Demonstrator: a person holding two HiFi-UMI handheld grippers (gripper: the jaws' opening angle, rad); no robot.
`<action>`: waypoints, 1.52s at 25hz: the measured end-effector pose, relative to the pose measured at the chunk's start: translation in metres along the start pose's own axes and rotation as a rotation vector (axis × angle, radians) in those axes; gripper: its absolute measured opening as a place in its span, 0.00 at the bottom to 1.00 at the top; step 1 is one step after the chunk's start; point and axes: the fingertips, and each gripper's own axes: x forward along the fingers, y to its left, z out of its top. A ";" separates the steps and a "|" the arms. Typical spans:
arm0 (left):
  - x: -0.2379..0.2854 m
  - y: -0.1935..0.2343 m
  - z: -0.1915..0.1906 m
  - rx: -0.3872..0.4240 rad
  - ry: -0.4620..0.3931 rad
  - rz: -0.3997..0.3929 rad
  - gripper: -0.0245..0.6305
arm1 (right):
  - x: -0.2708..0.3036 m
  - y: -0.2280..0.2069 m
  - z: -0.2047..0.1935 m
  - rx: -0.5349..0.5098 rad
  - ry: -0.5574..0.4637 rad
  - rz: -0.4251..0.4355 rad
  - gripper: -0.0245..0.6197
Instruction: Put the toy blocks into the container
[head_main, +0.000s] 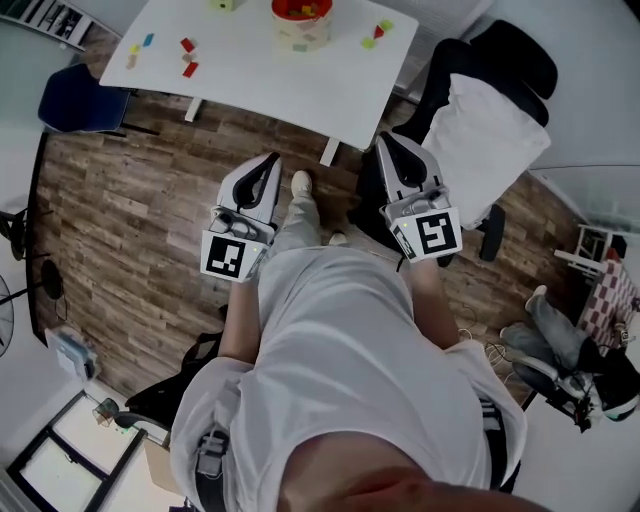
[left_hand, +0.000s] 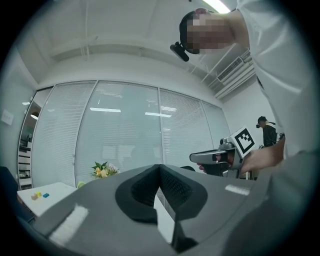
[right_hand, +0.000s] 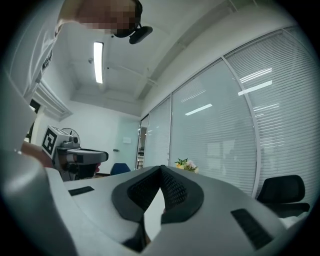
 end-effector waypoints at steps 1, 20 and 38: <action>0.009 0.011 -0.001 -0.011 -0.007 -0.003 0.03 | 0.011 -0.005 -0.001 -0.001 0.007 -0.005 0.04; 0.167 0.156 -0.014 -0.084 -0.063 -0.157 0.03 | 0.189 -0.118 -0.017 -0.094 0.084 -0.147 0.04; 0.217 0.187 -0.036 -0.054 0.063 0.049 0.03 | 0.279 -0.251 -0.272 -0.102 0.570 0.058 0.40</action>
